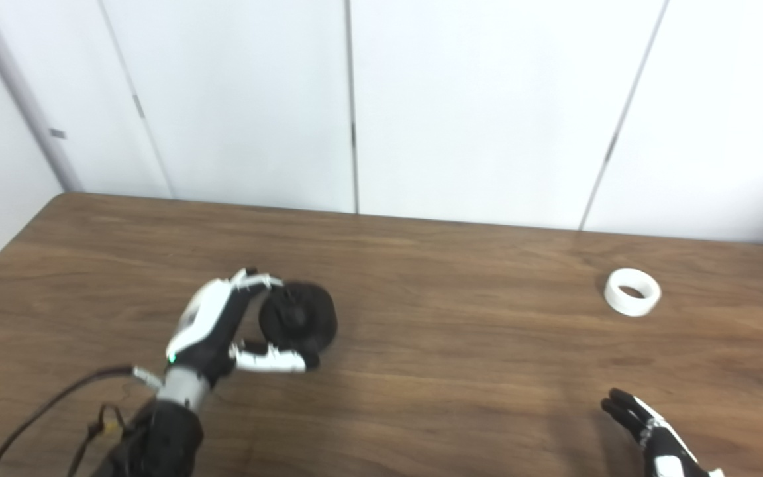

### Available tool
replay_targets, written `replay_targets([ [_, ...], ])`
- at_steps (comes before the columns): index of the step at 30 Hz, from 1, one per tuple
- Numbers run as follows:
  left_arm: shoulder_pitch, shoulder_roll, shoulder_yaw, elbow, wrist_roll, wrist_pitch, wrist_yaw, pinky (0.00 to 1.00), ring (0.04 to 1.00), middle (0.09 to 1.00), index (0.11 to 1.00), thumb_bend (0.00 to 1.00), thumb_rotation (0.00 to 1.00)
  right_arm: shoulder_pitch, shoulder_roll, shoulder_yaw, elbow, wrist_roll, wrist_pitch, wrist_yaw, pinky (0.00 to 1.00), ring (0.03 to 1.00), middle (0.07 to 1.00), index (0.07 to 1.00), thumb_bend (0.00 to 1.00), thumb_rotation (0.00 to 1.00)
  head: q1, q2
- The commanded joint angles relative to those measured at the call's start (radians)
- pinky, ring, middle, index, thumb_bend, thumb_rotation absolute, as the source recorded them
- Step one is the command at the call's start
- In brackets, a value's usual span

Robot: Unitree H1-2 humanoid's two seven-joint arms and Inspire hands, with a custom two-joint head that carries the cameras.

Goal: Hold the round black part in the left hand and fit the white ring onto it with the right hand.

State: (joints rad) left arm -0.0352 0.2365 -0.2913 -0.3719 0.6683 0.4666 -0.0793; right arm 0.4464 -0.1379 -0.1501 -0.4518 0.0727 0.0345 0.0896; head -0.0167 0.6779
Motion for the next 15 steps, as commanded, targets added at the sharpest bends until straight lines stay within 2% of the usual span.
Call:
replay_targets([
  [1, -0.008, -0.006, -0.015, -0.046, 0.039, -0.034, 0.003, 1.00, 0.949, 0.838, 0.485, 0.52, 0.06, -0.001, 0.003, 0.004, -0.045, -0.007, -0.016, -0.010, 1.00, 0.882, 0.812, 0.809, 0.54, 1.00, -0.014, 0.010],
  [7, 0.042, -0.021, -0.068, -0.055, 0.080, -0.086, -0.014, 1.00, 0.946, 0.847, 0.485, 0.52, 0.06, 0.008, 0.016, 0.026, -0.078, -0.037, -0.011, -0.015, 1.00, 0.877, 0.811, 0.808, 0.53, 1.00, -0.092, 0.070],
  [15, 0.120, -0.027, -0.124, -0.059, 0.117, -0.136, -0.050, 1.00, 0.943, 0.836, 0.485, 0.52, 0.06, 0.008, 0.042, 0.059, -0.126, -0.080, 0.049, -0.038, 1.00, 0.881, 0.820, 0.815, 0.57, 1.00, -0.135, 0.123],
])
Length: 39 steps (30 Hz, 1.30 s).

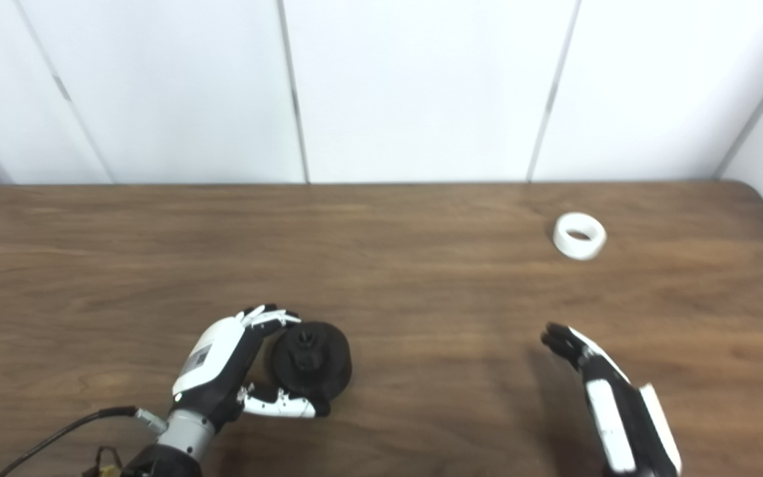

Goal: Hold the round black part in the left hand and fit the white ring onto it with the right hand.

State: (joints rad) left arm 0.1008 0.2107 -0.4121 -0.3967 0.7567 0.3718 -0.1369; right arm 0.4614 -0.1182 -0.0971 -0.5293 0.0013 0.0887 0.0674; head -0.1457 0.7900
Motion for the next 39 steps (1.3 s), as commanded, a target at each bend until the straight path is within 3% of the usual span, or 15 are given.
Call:
replay_targets([
  [1, -0.010, -0.003, -0.007, -0.033, 0.036, -0.041, 0.003, 1.00, 0.942, 0.836, 0.485, 0.52, 0.06, -0.009, 0.026, 0.008, -0.055, 0.000, 0.005, -0.016, 0.98, 0.880, 0.821, 0.816, 0.57, 0.99, -0.008, 0.016],
  [6, 0.014, -0.024, -0.013, -0.012, 0.034, -0.056, 0.001, 1.00, 0.960, 0.846, 0.485, 0.52, 0.06, -0.018, 0.034, 0.019, -0.083, 0.019, 0.056, -0.025, 0.90, 0.879, 0.830, 0.814, 0.60, 0.96, -0.016, 0.040],
  [13, 0.047, -0.026, -0.046, 0.030, 0.091, -0.105, 0.018, 1.00, 0.979, 0.864, 0.486, 0.52, 0.06, -0.027, 0.028, 0.035, -0.109, -0.009, 0.095, -0.041, 0.91, 0.877, 0.829, 0.801, 0.63, 0.97, -0.008, 0.074],
  [23, 0.064, -0.054, -0.066, 0.126, 0.137, -0.184, 0.099, 1.00, 0.977, 0.866, 0.486, 0.52, 0.05, -0.031, 0.014, 0.031, -0.107, -0.015, 0.083, -0.043, 0.94, 0.877, 0.826, 0.795, 0.62, 1.00, 0.005, 0.073],
  [29, 0.077, -0.062, -0.060, 0.174, 0.139, -0.219, 0.166, 1.00, 0.977, 0.865, 0.486, 0.52, 0.05, -0.035, 0.016, 0.011, -0.138, 0.035, 0.115, -0.050, 0.93, 0.895, 0.836, 0.788, 0.64, 0.95, -0.002, 0.061],
  [35, 0.090, -0.067, -0.055, 0.198, 0.143, -0.215, 0.189, 1.00, 0.977, 0.870, 0.486, 0.52, 0.06, -0.101, -0.025, -0.021, -0.214, 0.058, 0.227, -0.046, 0.93, 0.913, 0.854, 0.799, 0.61, 0.95, -0.006, 0.059],
  [39, 0.091, -0.067, -0.051, 0.204, 0.139, -0.214, 0.187, 1.00, 0.978, 0.871, 0.486, 0.52, 0.06, -0.206, -0.092, -0.052, -0.254, 0.054, 0.346, -0.032, 0.96, 0.939, 0.876, 0.827, 0.59, 0.92, -0.013, 0.047],
])
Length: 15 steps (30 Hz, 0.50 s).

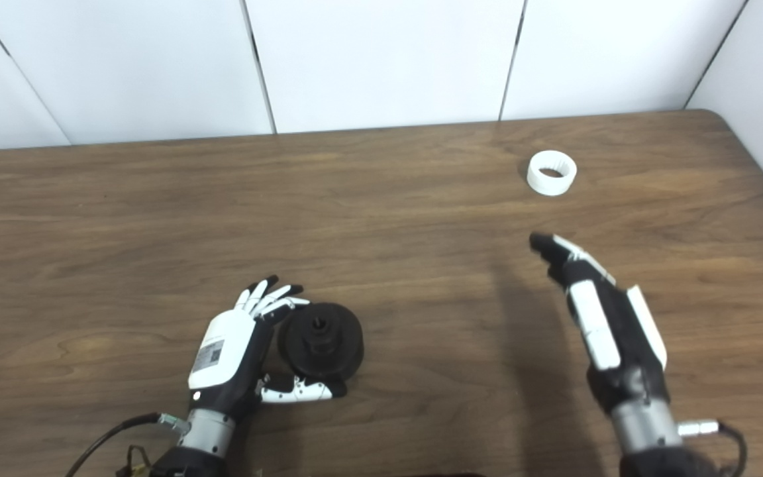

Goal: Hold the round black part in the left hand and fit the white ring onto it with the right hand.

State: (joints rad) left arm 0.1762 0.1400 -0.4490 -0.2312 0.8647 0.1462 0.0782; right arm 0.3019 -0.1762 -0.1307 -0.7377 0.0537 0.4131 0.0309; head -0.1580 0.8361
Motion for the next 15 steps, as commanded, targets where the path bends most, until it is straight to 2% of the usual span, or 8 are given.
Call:
replay_targets([
  [1, 0.016, 0.003, -0.014, 0.038, 0.030, 0.012, -0.029, 1.00, 0.977, 0.871, 0.486, 0.52, 0.06, -0.074, -0.060, -0.023, -0.046, -0.009, 0.041, 0.010, 0.97, 0.949, 0.895, 0.843, 0.59, 0.85, -0.001, 0.001],
  [2, 0.016, 0.003, -0.013, 0.038, 0.029, 0.012, -0.029, 1.00, 0.976, 0.871, 0.486, 0.52, 0.06, -0.090, -0.077, -0.025, -0.046, -0.016, 0.051, 0.014, 0.96, 0.950, 0.903, 0.852, 0.58, 0.80, -0.001, 0.001],
  [4, 0.014, 0.005, -0.010, 0.040, 0.027, 0.008, -0.027, 1.00, 0.971, 0.867, 0.486, 0.52, 0.06, -0.147, -0.144, -0.017, -0.028, -0.161, 0.057, 0.064, 0.92, 0.942, 0.911, 0.857, 0.56, 0.71, -0.035, -0.014],
  [5, 0.014, 0.006, -0.008, 0.041, 0.026, 0.006, -0.025, 1.00, 0.967, 0.864, 0.486, 0.52, 0.06, -0.165, -0.160, -0.017, -0.022, -0.217, 0.057, 0.091, 0.91, 0.937, 0.916, 0.862, 0.55, 0.63, -0.035, -0.014],
  [6, 0.014, 0.007, -0.006, 0.043, 0.022, 0.003, -0.023, 1.00, 0.965, 0.863, 0.486, 0.52, 0.06, -0.193, -0.178, -0.022, -0.010, -0.267, 0.057, 0.126, 0.90, 0.935, 0.917, 0.864, 0.55, 0.60, -0.052, -0.023],
  [8, 0.014, 0.009, -0.002, 0.048, 0.016, -0.004, -0.019, 1.00, 0.964, 0.860, 0.485, 0.52, 0.05, -0.240, -0.185, -0.046, 0.013, -0.347, 0.057, 0.204, 0.89, 0.917, 0.907, 0.861, 0.63, 0.46, -0.065, -0.029],
  [11, 0.014, 0.014, 0.000, 0.048, 0.012, -0.008, -0.023, 1.00, 0.965, 0.859, 0.485, 0.52, 0.06, -0.330, -0.224, -0.061, 0.083, -0.466, 0.057, 0.313, 0.87, 0.892, 0.890, 0.854, 0.71, 0.37, -0.079, -0.034],
  [15, 0.015, 0.020, 0.006, 0.043, 0.008, -0.007, -0.033, 1.00, 0.974, 0.867, 0.486, 0.52, 0.06, -0.433, -0.288, -0.023, 0.179, -0.637, 0.057, 0.419, 0.89, 0.932, 0.916, 0.866, 0.79, 0.34, -0.095, -0.042],
])
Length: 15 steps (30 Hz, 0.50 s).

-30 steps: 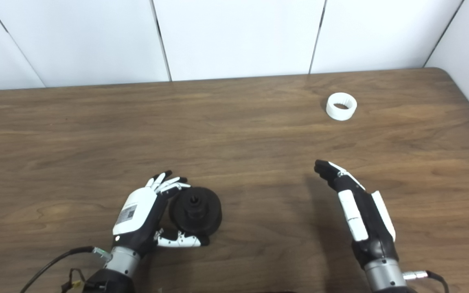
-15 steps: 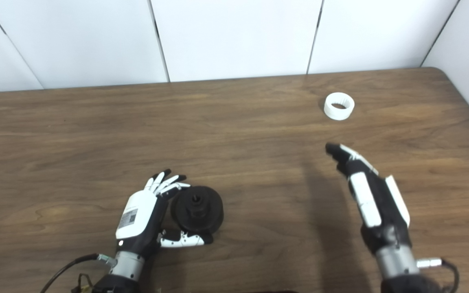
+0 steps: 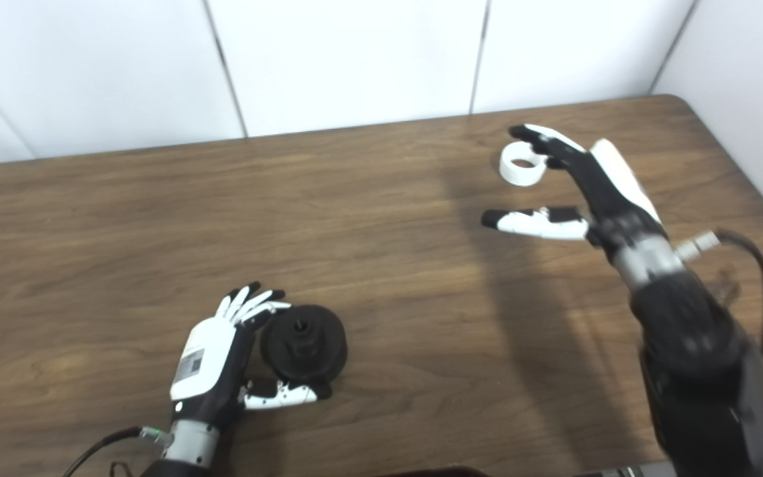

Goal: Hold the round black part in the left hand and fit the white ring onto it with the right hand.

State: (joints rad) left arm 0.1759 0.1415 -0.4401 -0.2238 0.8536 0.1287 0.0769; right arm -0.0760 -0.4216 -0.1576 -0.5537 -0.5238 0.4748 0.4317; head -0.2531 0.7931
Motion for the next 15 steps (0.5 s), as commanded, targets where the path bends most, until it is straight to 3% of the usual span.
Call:
replay_targets([
  [1, 0.017, 0.018, -0.001, 0.035, 0.016, 0.010, -0.033, 1.00, 0.975, 0.867, 0.486, 0.52, 0.06, -0.077, -0.059, 0.020, 0.020, -0.083, -0.005, 0.026, 0.88, 0.939, 0.923, 0.867, 0.80, 0.34, -0.015, -0.007],
  [3, 0.020, 0.019, 0.003, 0.035, 0.012, 0.006, -0.032, 1.00, 0.977, 0.865, 0.486, 0.52, 0.06, -0.115, -0.086, 0.043, 0.065, -0.098, -0.006, 0.029, 0.87, 0.965, 0.944, 0.860, 0.84, 0.26, -0.023, -0.013],
  [5, 0.024, 0.019, 0.007, 0.040, 0.004, -0.004, -0.026, 1.00, 0.977, 0.865, 0.485, 0.52, 0.06, -0.162, -0.117, 0.070, 0.127, -0.109, -0.012, 0.021, 0.87, 0.975, 0.950, 0.857, 0.86, 0.24, -0.032, -0.018],
  [15, 0.041, 0.022, 0.017, 0.043, 0.005, -0.019, -0.015, 1.00, 0.973, 0.866, 0.486, 0.52, 0.06, -0.309, -0.234, 0.187, 0.363, -0.183, -0.094, -0.016, 0.97, 1.000, 0.970, 0.863, 0.86, 0.24, -0.055, -0.049],
])
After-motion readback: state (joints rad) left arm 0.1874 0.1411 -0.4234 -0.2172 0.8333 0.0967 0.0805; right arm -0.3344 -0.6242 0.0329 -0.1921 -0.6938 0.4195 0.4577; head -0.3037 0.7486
